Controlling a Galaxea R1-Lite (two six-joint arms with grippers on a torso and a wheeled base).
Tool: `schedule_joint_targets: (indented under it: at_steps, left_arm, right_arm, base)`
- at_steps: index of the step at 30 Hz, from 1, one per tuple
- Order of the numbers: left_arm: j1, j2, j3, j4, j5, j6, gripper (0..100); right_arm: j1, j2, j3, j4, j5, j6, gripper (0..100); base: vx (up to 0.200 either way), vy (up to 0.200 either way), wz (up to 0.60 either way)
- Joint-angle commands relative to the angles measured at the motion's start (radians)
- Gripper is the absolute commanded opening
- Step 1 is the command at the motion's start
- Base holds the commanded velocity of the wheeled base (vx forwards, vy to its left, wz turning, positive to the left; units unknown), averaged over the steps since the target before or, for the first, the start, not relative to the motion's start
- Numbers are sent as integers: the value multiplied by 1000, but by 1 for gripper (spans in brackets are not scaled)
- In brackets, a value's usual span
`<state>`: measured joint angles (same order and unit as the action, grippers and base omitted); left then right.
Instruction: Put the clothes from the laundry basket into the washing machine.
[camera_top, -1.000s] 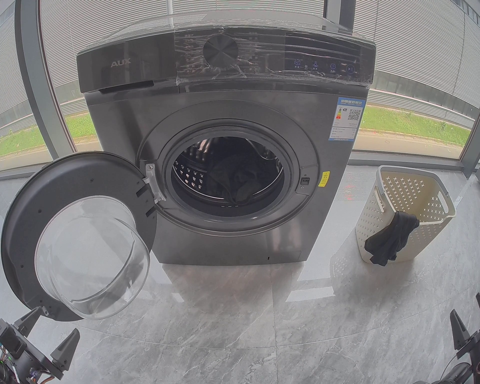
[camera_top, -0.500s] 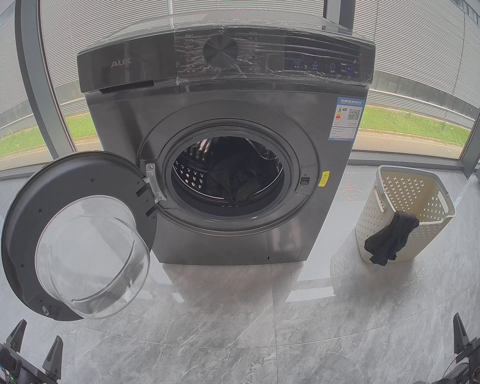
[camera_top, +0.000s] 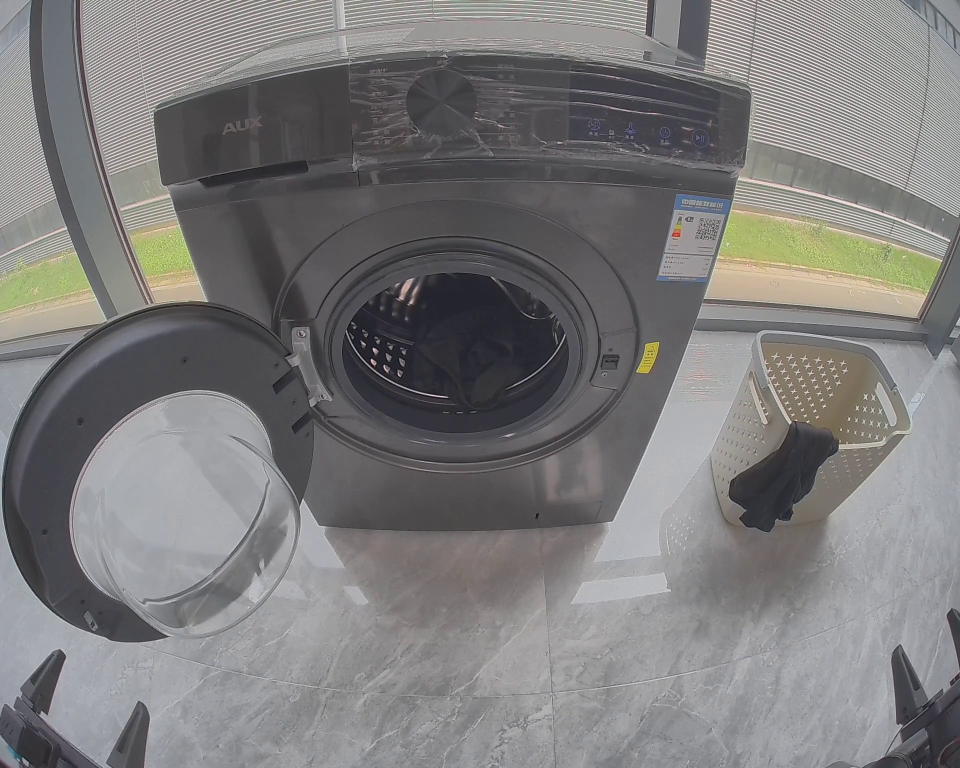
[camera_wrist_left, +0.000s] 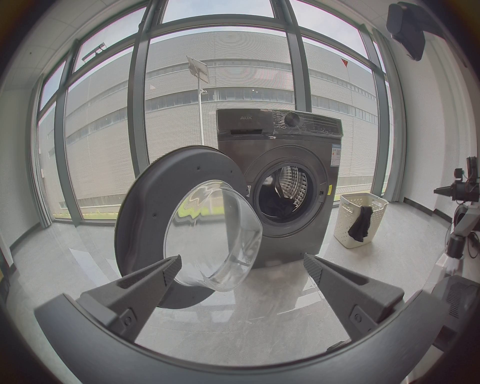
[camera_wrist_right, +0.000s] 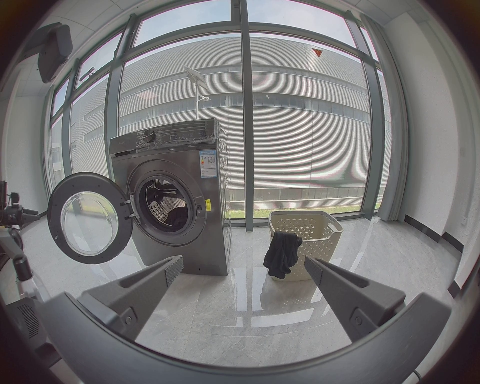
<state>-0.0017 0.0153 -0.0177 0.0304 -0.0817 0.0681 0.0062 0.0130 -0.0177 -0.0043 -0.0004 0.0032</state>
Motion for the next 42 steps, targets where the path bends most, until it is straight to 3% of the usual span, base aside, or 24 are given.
schedule_joint_targets:
  at_steps: [1,7,28,34,42]
  left_arm:
    - [2,-15,18,9,11,-27,100]
    - [3,-15,18,9,13,-13,100]
    - [3,-15,18,8,17,-28,100]
    - [3,-15,18,9,17,-25,100]
    - [3,-15,18,8,17,-27,100]
  right_arm:
    - [-2,-11,16,0,13,-12,100]
    - [-2,-13,16,0,16,-11,100]
    - [0,-13,16,0,14,-11,100]
    - [-2,-13,18,0,16,-11,100]
    - [-2,-13,16,0,16,-11,100]
  base:
    - [0,0,0]
    - [0,0,0]
    - [0,-200,0]
    - [0,0,0]
    - [0,-200,0]
